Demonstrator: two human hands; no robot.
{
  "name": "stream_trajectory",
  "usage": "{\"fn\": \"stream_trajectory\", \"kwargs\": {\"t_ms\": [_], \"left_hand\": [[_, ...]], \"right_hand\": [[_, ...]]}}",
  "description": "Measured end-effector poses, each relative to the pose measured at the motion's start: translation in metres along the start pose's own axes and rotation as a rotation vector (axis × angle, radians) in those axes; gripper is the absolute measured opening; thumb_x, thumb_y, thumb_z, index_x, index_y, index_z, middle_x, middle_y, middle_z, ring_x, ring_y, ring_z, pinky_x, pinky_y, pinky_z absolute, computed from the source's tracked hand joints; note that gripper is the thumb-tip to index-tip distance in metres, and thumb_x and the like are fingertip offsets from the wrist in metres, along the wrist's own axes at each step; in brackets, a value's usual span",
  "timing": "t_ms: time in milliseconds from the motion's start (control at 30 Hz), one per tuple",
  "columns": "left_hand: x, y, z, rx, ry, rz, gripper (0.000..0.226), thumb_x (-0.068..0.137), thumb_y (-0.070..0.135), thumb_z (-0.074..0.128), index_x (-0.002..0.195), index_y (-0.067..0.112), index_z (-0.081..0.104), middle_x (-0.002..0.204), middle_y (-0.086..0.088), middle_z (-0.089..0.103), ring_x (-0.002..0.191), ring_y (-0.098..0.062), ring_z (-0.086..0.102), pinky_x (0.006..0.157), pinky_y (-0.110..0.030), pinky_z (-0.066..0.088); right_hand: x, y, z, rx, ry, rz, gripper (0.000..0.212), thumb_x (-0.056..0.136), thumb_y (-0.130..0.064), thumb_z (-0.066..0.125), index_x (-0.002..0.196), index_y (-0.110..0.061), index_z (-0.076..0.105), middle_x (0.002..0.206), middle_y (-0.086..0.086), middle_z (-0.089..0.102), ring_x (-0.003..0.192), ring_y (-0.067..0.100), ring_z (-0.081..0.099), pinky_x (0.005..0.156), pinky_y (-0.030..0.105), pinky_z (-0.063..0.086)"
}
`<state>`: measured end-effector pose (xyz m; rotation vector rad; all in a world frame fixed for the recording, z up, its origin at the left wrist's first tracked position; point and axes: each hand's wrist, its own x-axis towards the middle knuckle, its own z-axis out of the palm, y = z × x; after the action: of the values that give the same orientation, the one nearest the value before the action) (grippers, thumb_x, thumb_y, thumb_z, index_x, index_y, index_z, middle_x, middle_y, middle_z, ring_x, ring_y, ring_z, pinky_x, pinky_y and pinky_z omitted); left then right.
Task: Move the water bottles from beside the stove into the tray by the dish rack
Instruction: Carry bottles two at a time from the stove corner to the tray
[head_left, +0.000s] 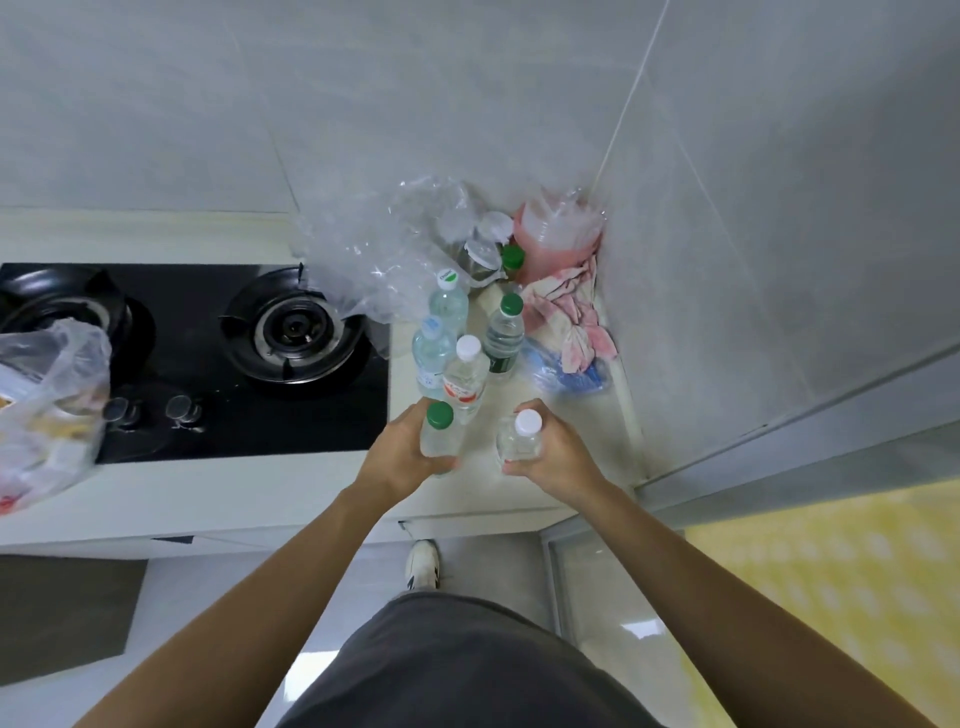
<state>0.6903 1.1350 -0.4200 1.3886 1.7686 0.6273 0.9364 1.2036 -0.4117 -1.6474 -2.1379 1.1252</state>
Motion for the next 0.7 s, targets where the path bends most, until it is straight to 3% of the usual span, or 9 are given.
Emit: {"fn": "stream_trajectory", "kwargs": {"t_ms": [133, 233, 367, 533, 700], "left_hand": [[0.0, -0.009, -0.001, 0.009, 0.016, 0.002, 0.055, 0.074, 0.046, 0.09, 0.115, 0.046, 0.054, 0.106, 0.02, 0.071, 0.094, -0.009, 0.067, 0.08, -0.038, 0.058], [-0.012, -0.014, -0.004, 0.013, 0.054, -0.037, 0.059, 0.076, 0.046, 0.09, 0.12, 0.041, 0.051, 0.107, 0.009, 0.073, 0.093, -0.017, 0.07, 0.084, -0.046, 0.061], [-0.048, -0.022, -0.019, -0.077, 0.151, -0.092, 0.064, 0.073, 0.056, 0.087, 0.122, 0.04, 0.05, 0.109, 0.014, 0.072, 0.1, -0.014, 0.07, 0.091, -0.048, 0.06], [-0.132, -0.04, -0.043, -0.121, 0.322, -0.165, 0.066, 0.072, 0.066, 0.083, 0.124, 0.042, 0.05, 0.114, 0.014, 0.072, 0.105, -0.013, 0.07, 0.093, -0.05, 0.06], [-0.242, -0.061, -0.067, -0.285, 0.604, -0.198, 0.075, 0.067, 0.08, 0.081, 0.127, 0.047, 0.051, 0.12, 0.021, 0.073, 0.111, -0.007, 0.071, 0.096, -0.048, 0.06]], "right_hand": [[0.005, 0.003, 0.008, 0.004, 0.031, 0.013, 0.066, 0.061, -0.044, 0.095, 0.11, -0.033, 0.053, 0.104, -0.01, 0.07, 0.097, 0.021, 0.068, 0.086, 0.043, 0.058], [-0.001, 0.0, 0.01, 0.015, 0.037, -0.008, 0.067, 0.06, -0.053, 0.091, 0.111, -0.034, 0.052, 0.105, -0.01, 0.071, 0.098, 0.021, 0.068, 0.086, 0.043, 0.058], [-0.008, -0.013, 0.01, 0.095, -0.012, -0.066, 0.071, 0.057, -0.061, 0.084, 0.116, -0.033, 0.055, 0.108, -0.011, 0.073, 0.102, 0.018, 0.07, 0.091, 0.045, 0.059], [-0.025, -0.059, 0.026, 0.097, -0.186, -0.198, 0.091, 0.059, -0.063, 0.084, 0.138, -0.032, 0.051, 0.125, -0.002, 0.072, 0.115, 0.023, 0.069, 0.099, 0.048, 0.057], [-0.058, -0.124, 0.071, 0.059, -0.347, -0.354, 0.061, 0.062, -0.058, 0.088, 0.11, -0.04, 0.055, 0.105, -0.012, 0.072, 0.1, 0.013, 0.071, 0.09, 0.048, 0.059]]}}
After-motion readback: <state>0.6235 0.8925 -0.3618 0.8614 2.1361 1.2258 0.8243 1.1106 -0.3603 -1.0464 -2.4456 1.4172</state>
